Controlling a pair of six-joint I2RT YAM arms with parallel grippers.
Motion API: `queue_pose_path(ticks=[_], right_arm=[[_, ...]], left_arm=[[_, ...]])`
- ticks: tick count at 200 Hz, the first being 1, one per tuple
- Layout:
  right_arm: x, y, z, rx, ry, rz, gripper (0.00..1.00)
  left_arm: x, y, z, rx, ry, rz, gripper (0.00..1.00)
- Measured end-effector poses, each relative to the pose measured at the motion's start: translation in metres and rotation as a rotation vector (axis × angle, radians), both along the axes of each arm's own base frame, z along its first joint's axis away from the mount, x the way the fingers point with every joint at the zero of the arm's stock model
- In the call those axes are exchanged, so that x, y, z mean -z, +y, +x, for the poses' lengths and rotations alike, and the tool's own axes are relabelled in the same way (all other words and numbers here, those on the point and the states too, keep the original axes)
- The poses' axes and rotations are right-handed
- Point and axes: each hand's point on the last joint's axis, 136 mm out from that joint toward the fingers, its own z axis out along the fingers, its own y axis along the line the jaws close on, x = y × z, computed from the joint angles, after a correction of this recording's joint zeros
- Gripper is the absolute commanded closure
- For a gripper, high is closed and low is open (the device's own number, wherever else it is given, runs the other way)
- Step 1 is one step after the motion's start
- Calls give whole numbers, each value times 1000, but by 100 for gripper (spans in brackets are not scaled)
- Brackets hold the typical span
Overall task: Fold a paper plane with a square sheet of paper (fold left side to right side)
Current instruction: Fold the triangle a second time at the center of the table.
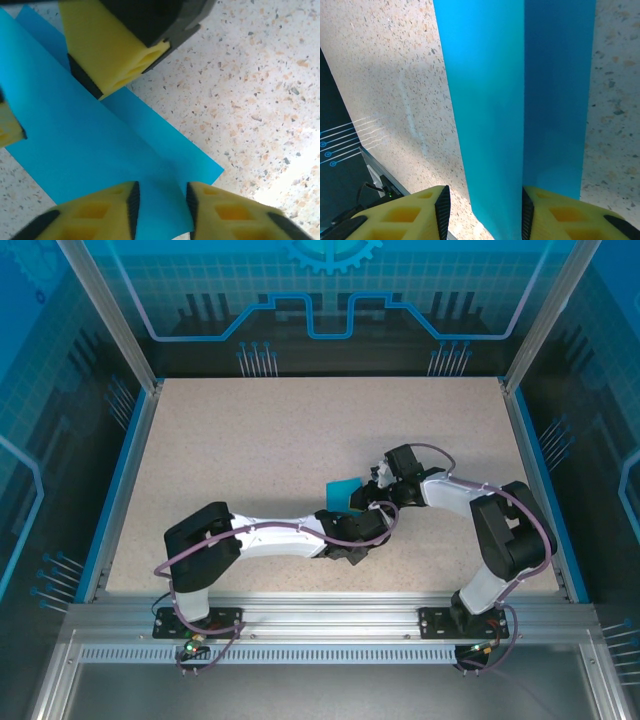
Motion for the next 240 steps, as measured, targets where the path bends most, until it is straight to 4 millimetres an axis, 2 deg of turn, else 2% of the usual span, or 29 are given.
queue_pose_path(ticks=[31,86,105,140,163,202,240], right_arm=[[-4,0,3,-4,-7,-8,58],[-10,-2,10,-7,-52,-27,56],[-22,-7,16,6,-100,-29,55],[-56,-23,27,53,-237,-26,53],[-59,-36,14,68,-274,-42,62],[-38,-51,-21,56,-254,-74,84],[-19,-45,-57,5,-247,-83,91]], left_arm=[[0,0,0,7,-1,2,92],[-7,4,-3,-8,57,-61,97],[-11,8,-3,-23,98,-114,97],[-13,13,-4,-60,194,-215,97],[-14,16,-1,-93,258,-293,97],[-16,22,4,-151,347,-410,97],[-23,20,6,-174,390,-492,98]])
